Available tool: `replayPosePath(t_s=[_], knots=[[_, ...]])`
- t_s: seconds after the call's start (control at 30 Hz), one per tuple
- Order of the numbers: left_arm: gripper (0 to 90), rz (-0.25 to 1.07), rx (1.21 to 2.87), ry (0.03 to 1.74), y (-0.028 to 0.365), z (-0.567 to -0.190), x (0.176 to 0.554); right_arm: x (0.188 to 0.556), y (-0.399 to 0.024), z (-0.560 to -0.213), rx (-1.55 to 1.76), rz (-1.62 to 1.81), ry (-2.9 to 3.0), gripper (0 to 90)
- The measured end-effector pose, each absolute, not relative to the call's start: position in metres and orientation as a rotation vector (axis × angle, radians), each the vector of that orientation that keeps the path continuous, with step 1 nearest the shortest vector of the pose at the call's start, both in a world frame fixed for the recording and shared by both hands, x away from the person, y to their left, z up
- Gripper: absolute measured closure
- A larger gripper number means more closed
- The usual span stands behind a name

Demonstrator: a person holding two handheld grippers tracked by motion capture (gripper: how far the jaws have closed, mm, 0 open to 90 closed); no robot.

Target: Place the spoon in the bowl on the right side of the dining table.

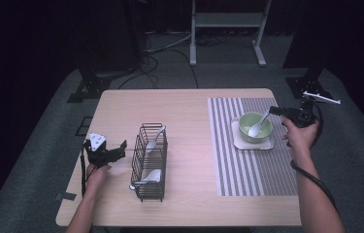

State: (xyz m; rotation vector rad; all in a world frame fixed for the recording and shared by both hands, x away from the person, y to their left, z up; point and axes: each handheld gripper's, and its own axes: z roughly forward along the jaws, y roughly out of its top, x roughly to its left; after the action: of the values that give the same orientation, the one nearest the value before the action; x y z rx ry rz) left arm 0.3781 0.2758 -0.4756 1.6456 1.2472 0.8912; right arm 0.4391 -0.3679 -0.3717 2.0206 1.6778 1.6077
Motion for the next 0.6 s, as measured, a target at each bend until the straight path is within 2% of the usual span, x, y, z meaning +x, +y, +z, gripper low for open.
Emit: replayPosePath(t_s=[0.6], knots=[[1.0,0.892,1.647,1.246,0.276,-0.476,0.378,0.443,-0.374,-0.389,2.065,1.612,1.652,85.0]])
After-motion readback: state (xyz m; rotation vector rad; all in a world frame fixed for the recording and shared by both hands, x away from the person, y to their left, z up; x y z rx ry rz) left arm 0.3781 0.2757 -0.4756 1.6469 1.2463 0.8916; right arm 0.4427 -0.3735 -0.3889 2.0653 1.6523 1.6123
